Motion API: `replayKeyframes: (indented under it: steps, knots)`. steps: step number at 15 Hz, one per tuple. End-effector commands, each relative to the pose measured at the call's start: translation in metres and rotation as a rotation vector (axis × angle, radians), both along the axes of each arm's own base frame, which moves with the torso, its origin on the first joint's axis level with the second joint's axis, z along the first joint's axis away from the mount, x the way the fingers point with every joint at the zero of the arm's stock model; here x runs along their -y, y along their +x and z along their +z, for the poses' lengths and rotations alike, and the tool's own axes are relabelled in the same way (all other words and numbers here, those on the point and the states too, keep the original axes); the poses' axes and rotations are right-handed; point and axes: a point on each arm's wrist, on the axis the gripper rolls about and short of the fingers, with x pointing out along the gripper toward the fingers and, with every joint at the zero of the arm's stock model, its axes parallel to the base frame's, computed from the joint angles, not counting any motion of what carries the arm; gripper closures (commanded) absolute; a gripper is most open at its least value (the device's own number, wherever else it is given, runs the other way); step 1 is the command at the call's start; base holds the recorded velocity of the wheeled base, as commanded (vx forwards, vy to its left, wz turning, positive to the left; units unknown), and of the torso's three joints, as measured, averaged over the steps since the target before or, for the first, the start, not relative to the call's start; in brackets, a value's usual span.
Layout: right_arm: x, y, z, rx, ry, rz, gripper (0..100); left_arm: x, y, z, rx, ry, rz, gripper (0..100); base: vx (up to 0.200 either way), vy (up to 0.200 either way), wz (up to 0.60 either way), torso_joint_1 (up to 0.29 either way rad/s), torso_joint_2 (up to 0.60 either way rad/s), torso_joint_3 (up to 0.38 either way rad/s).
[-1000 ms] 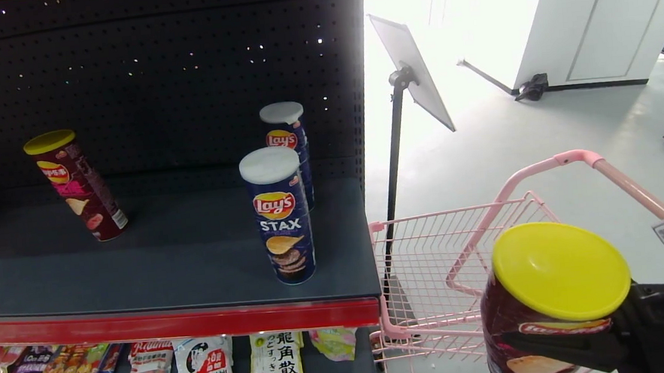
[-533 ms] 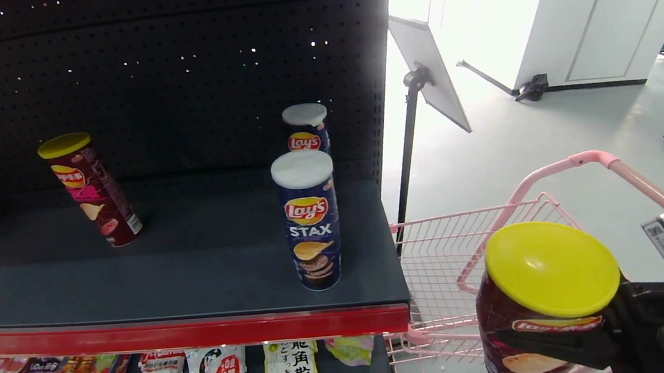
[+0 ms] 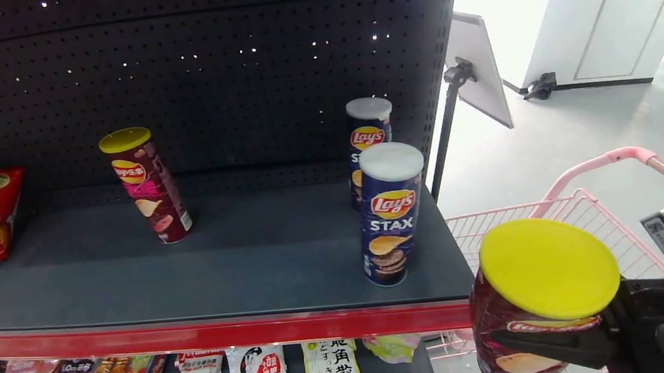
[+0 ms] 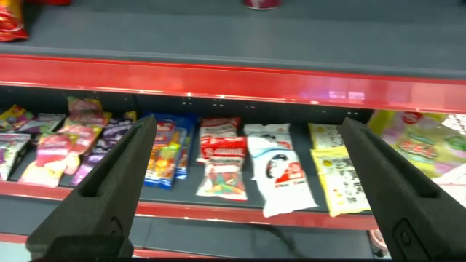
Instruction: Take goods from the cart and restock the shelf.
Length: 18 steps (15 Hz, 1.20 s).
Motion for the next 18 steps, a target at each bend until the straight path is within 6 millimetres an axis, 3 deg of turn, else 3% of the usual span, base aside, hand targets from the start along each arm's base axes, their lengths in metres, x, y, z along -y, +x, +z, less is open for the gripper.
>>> replayKeyframes:
  steps: [1,10,18]
  knots:
    - [-0.009,-0.001,0.007,0.023,0.011,0.032,100,0.0,0.0,0.0,0.001,0.001,0.001,0,0.0,0.2,0.0,0.002,0.0,0.002]
    - [-0.026,-0.007,0.003,0.009,-0.008,0.09,100,0.0,0.0,0.0,0.001,0.0,0.001,0,0.0,0.2,0.0,0.001,0.0,0.006]
    - [-0.027,-0.007,-0.002,-0.01,-0.025,0.087,100,0.0,0.0,0.0,0.0,0.0,0.001,0,0.0,0.2,0.0,0.002,0.0,0.002]
